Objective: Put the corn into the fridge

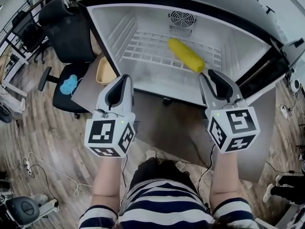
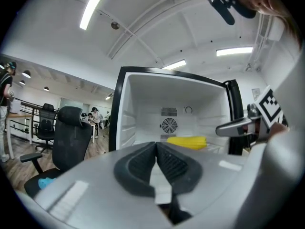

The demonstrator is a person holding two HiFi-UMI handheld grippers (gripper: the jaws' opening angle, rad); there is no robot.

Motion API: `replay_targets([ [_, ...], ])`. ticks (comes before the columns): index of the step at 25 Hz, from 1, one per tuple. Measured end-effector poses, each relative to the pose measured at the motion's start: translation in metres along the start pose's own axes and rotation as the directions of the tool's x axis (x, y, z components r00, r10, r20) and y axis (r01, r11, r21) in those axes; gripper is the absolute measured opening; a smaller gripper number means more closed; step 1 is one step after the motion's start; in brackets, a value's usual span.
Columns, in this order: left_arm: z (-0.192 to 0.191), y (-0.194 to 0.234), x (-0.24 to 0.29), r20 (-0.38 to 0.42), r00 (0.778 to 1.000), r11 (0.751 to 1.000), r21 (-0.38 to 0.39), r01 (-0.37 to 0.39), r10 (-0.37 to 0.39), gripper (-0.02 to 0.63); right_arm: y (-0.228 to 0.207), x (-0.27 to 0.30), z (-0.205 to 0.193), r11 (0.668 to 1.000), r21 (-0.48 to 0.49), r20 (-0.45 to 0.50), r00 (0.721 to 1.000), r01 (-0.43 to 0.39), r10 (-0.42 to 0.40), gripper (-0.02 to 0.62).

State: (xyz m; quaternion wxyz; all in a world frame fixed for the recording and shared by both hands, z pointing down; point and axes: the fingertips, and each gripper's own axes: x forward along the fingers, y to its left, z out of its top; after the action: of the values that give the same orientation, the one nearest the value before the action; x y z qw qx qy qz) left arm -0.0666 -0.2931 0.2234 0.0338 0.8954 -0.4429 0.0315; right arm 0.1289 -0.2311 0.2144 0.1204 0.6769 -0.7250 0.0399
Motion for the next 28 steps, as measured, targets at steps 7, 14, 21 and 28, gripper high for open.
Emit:
replay_targets([
  [7,0.001,-0.006,-0.014,-0.009,1.000,1.000,0.011,-0.022,0.022,0.000,-0.005,-0.021,-0.016,0.999,0.051,0.008,1.000,0.014,-0.015,0.004],
  [14,-0.002,-0.013,-0.033,-0.016,0.999,0.999,0.019,-0.042,0.042,0.000,-0.001,-0.035,-0.028,0.999,0.047,0.009,1.000,0.006,-0.007,-0.003],
  [21,-0.007,-0.021,-0.052,-0.030,0.998,0.998,-0.008,-0.061,0.061,0.000,0.000,-0.046,-0.035,0.996,0.083,0.019,1.000,-0.021,0.019,-0.003],
  [28,-0.006,-0.028,-0.070,-0.031,0.996,0.996,0.002,-0.088,0.088,0.000,-0.001,-0.061,-0.034,0.993,0.105,0.035,0.998,-0.046,0.042,-0.003],
])
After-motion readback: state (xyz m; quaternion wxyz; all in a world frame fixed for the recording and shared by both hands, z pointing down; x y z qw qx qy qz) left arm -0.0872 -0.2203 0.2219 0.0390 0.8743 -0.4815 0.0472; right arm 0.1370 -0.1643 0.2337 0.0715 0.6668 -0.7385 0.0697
